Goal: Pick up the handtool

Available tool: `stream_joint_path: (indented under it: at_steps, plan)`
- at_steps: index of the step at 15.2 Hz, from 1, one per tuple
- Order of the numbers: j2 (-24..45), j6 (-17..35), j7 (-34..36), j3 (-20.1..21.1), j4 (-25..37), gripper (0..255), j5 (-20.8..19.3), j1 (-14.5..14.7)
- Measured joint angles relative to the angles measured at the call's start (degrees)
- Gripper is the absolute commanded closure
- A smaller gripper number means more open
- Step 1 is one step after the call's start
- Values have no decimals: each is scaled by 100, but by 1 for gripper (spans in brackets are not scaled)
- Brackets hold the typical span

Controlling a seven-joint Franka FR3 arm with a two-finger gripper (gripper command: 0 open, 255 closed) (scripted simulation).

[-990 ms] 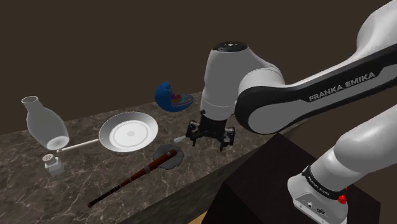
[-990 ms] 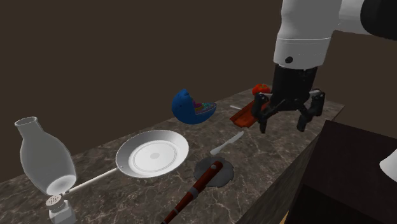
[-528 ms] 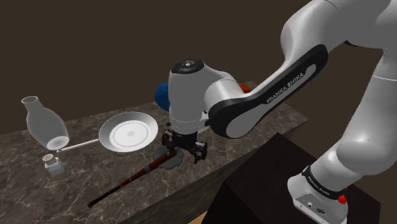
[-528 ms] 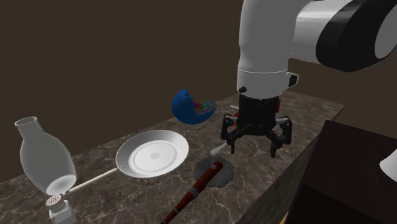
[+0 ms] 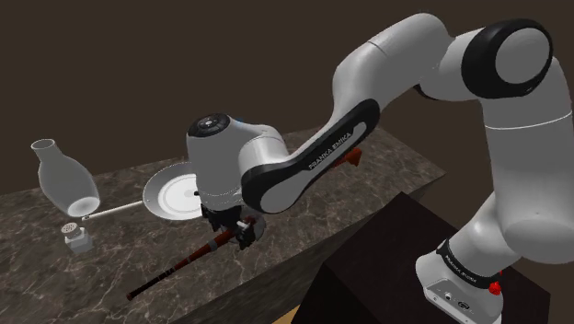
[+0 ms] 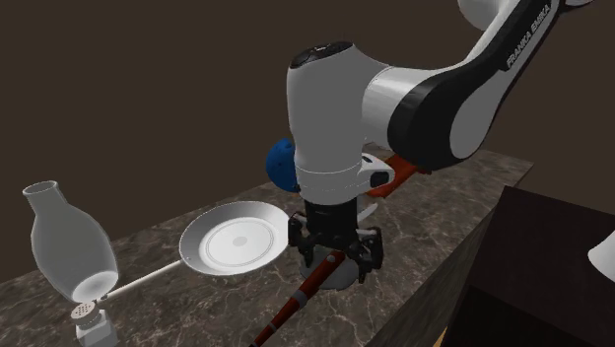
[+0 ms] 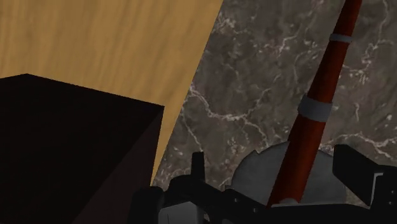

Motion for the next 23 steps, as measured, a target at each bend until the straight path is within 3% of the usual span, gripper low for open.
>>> stream_joint_path:
  at_steps: [7, 15, 16, 23]
  plan:
    - [1554, -559, 643, -714, 2207, 0, -82, 945]
    - [2079, -374, 726, -919, 2577, 0, -193, 1119]
    - [2110, -363, 730, -928, 2601, 255, -199, 1133]
    - [2138, -360, 728, -934, 2632, 255, -204, 1148]
